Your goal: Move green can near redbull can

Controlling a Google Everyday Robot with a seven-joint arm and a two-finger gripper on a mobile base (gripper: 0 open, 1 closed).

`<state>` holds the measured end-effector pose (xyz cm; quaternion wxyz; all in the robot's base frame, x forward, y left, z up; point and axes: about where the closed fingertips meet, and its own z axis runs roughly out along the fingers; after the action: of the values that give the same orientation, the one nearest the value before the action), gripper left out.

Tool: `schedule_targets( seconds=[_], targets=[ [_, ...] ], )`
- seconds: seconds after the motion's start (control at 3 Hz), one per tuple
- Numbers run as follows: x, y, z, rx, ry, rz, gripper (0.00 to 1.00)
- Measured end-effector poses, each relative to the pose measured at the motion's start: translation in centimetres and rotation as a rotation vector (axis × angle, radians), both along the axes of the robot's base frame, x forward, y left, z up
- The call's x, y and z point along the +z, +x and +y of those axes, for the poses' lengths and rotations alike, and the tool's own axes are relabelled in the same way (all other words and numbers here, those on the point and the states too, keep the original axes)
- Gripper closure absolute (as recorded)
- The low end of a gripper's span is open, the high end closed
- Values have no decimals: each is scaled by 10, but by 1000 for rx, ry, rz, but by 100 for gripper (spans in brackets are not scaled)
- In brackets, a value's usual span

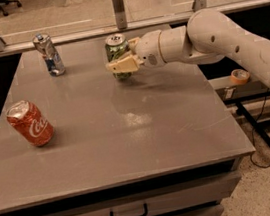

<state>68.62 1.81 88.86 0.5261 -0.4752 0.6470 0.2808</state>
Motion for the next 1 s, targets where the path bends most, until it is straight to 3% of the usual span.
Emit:
schedule_targets(
  seconds=[0.33, 0.67, 1.0],
  targets=[
    [23, 17, 23, 53, 3, -57, 88],
    [32, 38, 49, 66, -2, -57, 100],
    [21, 58, 85, 72, -21, 2, 98]
  ],
)
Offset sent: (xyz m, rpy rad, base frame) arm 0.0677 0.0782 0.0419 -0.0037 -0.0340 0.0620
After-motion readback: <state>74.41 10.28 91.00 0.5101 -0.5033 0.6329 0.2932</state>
